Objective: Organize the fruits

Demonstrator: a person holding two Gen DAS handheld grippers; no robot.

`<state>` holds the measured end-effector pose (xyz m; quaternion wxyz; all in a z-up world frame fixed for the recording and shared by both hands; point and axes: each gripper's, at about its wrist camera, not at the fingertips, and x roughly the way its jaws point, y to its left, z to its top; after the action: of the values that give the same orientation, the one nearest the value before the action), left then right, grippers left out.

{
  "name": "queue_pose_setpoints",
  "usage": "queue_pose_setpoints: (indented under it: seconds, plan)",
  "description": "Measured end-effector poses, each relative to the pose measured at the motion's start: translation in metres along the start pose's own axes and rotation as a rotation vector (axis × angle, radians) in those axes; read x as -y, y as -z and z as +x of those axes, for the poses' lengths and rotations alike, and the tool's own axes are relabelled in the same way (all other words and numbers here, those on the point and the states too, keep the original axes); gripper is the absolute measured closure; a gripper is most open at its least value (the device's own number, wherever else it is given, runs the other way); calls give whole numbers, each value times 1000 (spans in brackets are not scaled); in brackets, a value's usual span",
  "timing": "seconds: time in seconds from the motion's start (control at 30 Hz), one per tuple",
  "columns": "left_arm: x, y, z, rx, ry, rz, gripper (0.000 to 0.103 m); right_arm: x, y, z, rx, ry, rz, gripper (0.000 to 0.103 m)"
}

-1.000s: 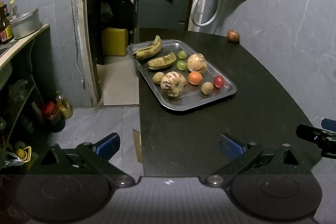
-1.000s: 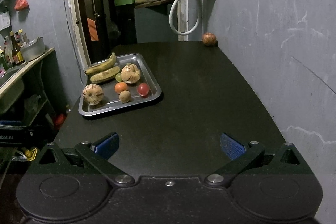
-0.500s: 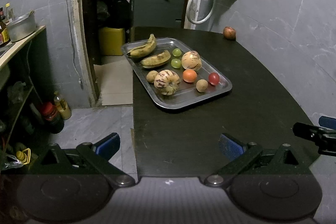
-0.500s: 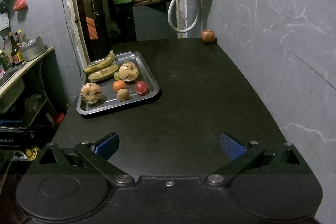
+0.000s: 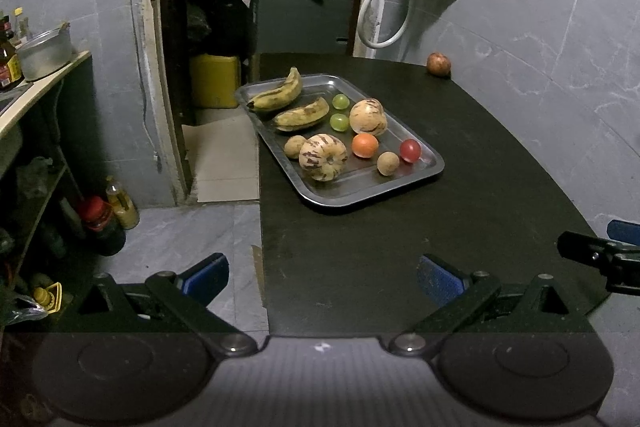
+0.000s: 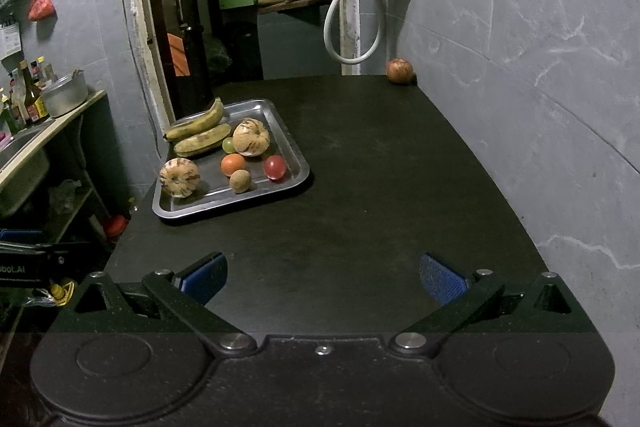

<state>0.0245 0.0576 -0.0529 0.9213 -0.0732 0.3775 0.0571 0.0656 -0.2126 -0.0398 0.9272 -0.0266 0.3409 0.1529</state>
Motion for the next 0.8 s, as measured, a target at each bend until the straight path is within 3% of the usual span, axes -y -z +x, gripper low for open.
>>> queue_pose_setpoints:
  seconds: [0.8]
  plan:
    - [-2, 1, -1, 0, -6, -1, 1, 1, 0, 0, -3, 2, 4, 1]
